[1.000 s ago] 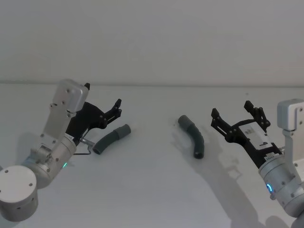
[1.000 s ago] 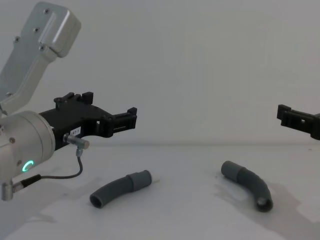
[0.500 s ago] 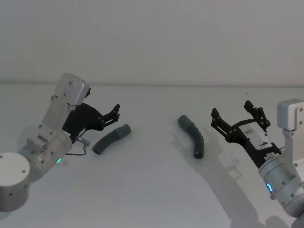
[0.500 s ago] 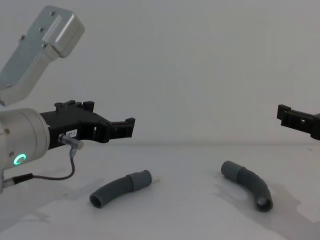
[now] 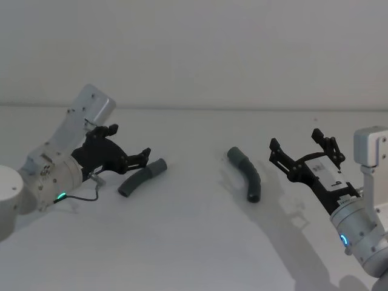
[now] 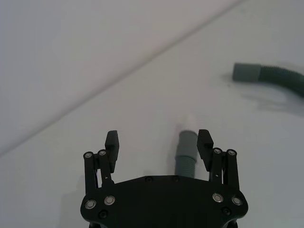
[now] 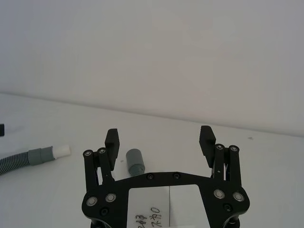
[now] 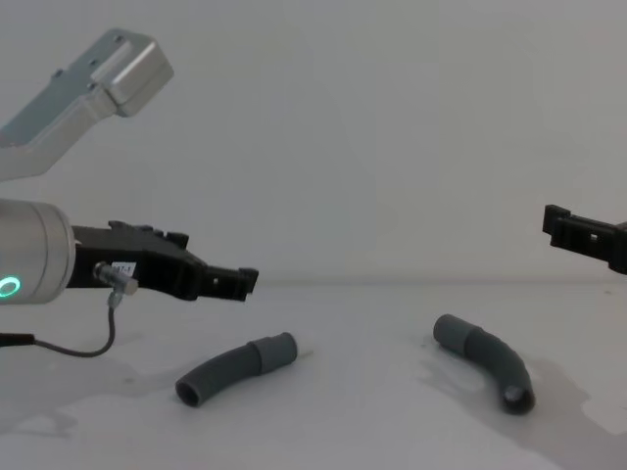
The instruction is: Use both hands to pick up one end of the pipe from the table, align the ends, and insert them.
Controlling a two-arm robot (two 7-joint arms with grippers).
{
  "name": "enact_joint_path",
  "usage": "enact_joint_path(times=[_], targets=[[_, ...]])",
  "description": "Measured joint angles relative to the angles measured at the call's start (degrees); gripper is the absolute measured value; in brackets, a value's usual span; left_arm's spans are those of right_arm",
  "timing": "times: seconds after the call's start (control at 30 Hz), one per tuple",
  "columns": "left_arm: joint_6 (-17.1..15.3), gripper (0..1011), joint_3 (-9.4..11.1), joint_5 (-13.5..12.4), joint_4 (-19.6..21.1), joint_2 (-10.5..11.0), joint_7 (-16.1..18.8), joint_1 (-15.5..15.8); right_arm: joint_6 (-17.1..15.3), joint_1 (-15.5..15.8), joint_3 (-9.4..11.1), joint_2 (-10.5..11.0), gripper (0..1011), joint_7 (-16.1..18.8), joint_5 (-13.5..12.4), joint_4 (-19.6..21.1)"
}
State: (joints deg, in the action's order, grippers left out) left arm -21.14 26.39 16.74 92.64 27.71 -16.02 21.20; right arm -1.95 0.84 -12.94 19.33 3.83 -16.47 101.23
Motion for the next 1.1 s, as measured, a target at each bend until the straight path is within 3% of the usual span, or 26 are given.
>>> enact_joint_path(times=[0.4, 0.63, 1.1], targets=[[-4.1, 1001, 3.1, 0.9, -4.5, 2.1, -9.7, 5.8, 0.0, 0.0, 0.0, 0.0, 1002, 0.0, 0.0, 0.0], [-4.8, 1001, 4.5, 1.0, -7.1, 2.2, -12.5, 8.3, 0.0, 0.0, 0.0, 0.0, 1001, 0.0, 0.0, 0.0], [-5.2, 1001, 5.9, 1.0, -10.8, 0.9, -14.3, 10.4, 0.0, 0.0, 0.0, 0.0, 1001, 0.0, 0.0, 0.0]])
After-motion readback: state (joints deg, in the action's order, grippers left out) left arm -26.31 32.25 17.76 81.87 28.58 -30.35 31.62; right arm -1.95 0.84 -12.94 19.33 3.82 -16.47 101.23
